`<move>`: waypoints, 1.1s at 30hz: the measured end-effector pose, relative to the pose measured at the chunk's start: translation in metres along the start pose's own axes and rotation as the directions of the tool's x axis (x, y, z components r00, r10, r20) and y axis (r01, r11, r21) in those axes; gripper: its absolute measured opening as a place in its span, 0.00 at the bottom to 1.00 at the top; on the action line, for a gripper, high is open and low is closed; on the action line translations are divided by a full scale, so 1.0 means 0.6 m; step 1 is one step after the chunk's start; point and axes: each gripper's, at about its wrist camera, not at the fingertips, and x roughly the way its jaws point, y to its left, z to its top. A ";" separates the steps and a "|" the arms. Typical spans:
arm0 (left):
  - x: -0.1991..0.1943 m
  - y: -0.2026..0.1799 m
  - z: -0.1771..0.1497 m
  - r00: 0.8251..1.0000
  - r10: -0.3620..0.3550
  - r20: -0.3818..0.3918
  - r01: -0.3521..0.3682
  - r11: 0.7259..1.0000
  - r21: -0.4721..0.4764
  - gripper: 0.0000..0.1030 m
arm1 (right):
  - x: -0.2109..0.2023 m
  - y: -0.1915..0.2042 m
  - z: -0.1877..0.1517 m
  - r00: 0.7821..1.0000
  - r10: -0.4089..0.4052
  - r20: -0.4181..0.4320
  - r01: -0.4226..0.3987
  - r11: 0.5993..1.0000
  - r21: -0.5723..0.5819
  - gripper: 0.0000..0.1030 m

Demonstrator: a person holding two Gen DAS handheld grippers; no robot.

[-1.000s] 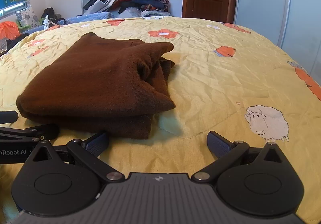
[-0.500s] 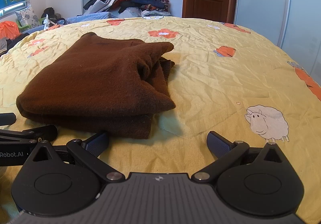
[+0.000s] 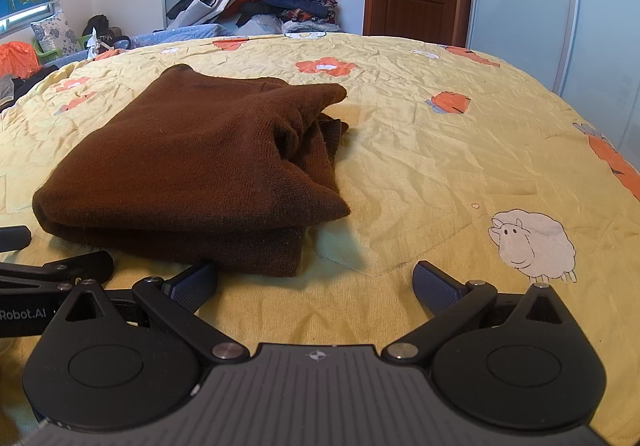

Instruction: Fold small clothes

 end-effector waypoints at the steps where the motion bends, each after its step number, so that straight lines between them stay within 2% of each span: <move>1: 0.001 0.000 0.002 1.000 -0.001 -0.002 0.001 1.000 0.000 1.00 | 0.000 0.000 0.000 1.000 0.000 0.000 0.000 1.000 0.000 1.00; 33: 0.003 -0.002 0.001 1.000 0.009 -0.008 -0.009 1.000 -0.004 1.00 | 0.000 0.000 -0.001 1.000 0.000 0.000 0.000 1.000 0.000 1.00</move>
